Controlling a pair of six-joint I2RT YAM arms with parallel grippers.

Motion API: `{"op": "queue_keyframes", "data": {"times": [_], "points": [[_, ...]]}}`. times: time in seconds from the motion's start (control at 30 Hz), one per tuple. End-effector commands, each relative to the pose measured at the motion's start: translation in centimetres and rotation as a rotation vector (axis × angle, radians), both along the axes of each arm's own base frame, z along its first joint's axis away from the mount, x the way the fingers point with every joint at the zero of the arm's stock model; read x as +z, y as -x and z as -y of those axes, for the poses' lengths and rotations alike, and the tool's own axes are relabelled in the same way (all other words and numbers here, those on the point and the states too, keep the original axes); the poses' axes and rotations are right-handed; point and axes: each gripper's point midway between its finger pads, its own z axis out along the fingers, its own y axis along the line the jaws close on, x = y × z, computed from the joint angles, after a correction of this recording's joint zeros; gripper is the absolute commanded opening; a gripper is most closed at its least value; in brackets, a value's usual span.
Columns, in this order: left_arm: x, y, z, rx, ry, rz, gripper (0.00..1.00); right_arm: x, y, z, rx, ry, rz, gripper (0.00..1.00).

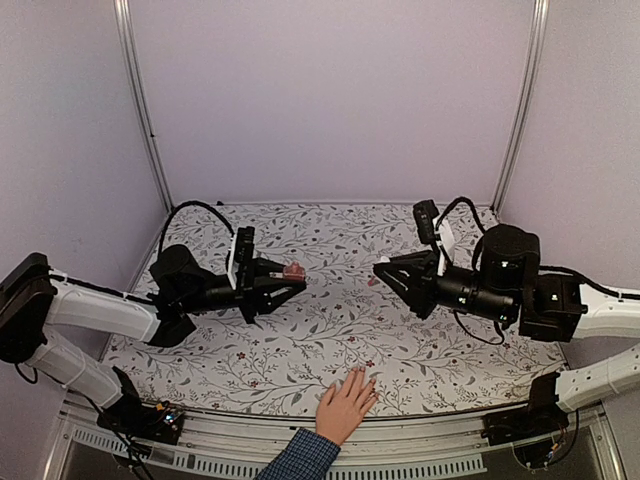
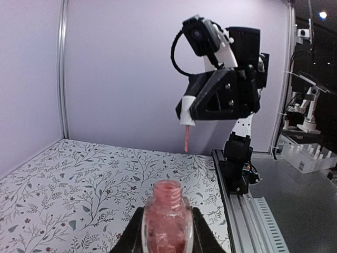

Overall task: Paint the nails
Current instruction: Close the nail polish bottle.

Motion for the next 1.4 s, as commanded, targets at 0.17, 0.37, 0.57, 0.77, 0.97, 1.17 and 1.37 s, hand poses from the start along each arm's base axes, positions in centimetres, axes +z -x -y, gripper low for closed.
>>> {"op": "queue_keyframes", "data": {"times": [0.17, 0.37, 0.57, 0.77, 0.97, 1.17, 1.37], "points": [[0.7, 3.3, 0.6, -0.002, -0.006, 0.180, 0.00, 6.1, 2.7, -3.1, 0.265, 0.050, 0.202, 0.00], [0.6, 5.8, 1.2, -0.044, 0.014, 0.226, 0.00, 8.2, 5.0, -5.2, 0.446, 0.044, 0.277, 0.00], [0.4, 6.8, 1.7, -0.058, 0.030, 0.236, 0.00, 8.0, 6.6, -7.1, 0.590, 0.052, 0.294, 0.00], [0.3, 7.4, 2.0, -0.069, 0.047, 0.240, 0.00, 6.3, 7.8, -8.5, 0.668, 0.078, 0.268, 0.00], [0.0, 7.8, 2.5, -0.084, 0.037, 0.247, 0.00, 5.8, 8.0, -9.2, 0.680, 0.078, 0.268, 0.00], [-0.5, 7.8, 3.0, -0.085, 0.018, 0.246, 0.00, 6.0, 8.2, -9.4, 0.693, 0.066, 0.274, 0.00], [-0.5, 7.7, 3.1, -0.083, 0.017, 0.249, 0.00, 5.8, 8.3, -9.4, 0.692, 0.067, 0.273, 0.00]]}}
